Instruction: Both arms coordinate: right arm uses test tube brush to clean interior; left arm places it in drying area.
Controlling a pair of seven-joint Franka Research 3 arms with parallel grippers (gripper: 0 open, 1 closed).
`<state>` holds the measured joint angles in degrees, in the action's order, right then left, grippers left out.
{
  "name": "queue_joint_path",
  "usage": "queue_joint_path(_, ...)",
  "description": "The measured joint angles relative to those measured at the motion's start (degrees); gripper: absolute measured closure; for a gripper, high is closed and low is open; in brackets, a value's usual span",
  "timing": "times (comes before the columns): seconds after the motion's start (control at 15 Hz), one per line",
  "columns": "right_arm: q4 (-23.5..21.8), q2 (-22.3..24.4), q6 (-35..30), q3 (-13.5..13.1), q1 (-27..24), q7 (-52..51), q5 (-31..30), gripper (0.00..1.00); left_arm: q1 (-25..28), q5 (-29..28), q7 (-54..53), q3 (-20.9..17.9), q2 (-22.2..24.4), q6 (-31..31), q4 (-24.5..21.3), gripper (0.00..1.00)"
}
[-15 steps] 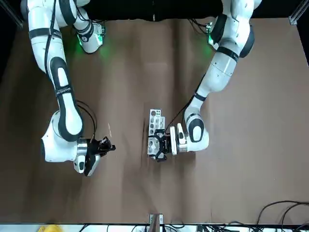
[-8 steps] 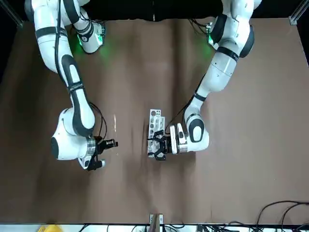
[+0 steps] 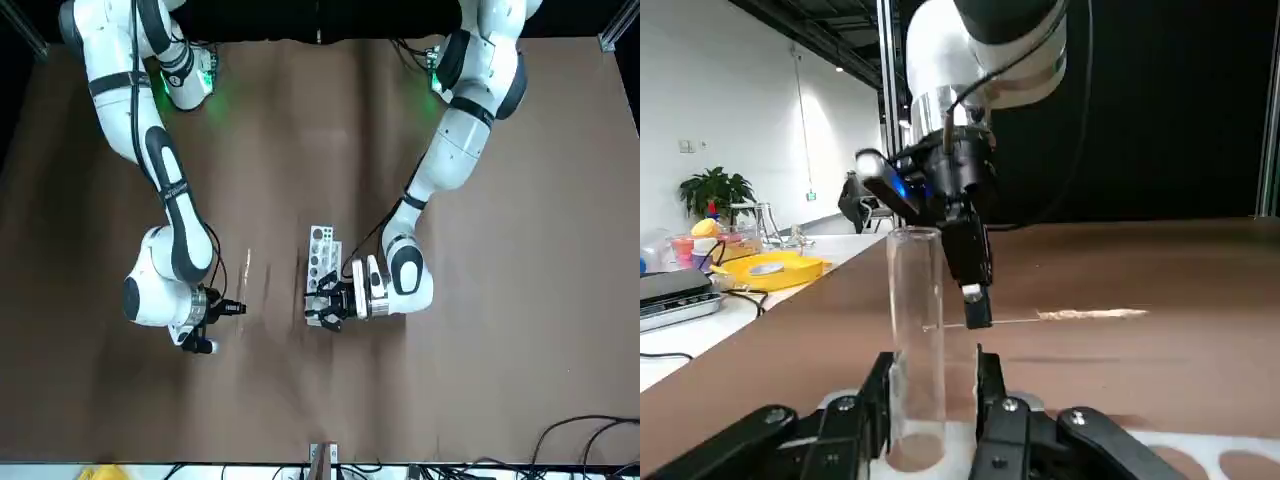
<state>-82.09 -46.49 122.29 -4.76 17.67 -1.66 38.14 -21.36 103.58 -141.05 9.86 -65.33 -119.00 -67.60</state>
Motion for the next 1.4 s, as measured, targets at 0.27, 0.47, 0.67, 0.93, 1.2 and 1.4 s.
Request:
queue_joint_path(0.27,-2.79,-0.13,2.21,-0.08,-0.14,2.33,0.00,0.98,0.00,0.01,0.00,-0.05,-0.01,0.00,0.00,0.63)
queue_joint_path(0.47,-4.31,-0.16,4.17,-0.07,-0.12,2.31,0.00,0.98,0.00,0.74,0.00,-0.06,-0.02,0.00,0.00,0.64)
queue_joint_path(0.67,-4.86,-0.41,4.37,-0.02,0.17,0.64,-0.04,0.98,0.00,0.88,0.00,-0.08,-0.04,0.00,0.01,0.73)
queue_joint_path(0.93,-5.10,-0.71,4.48,0.01,0.47,-3.38,-0.05,0.98,0.01,0.89,0.00,-0.09,-0.04,0.00,0.01,0.77)
queue_joint_path(1.2,-5.16,-0.63,4.64,0.18,0.50,-4.47,0.00,0.71,0.01,0.90,0.00,-0.14,-0.04,0.00,0.09,0.77)
queue_joint_path(1.4,-4.66,-0.10,3.67,-0.16,0.46,-4.53,-0.22,0.43,0.04,0.90,0.00,-0.17,-0.03,0.00,0.35,0.77)
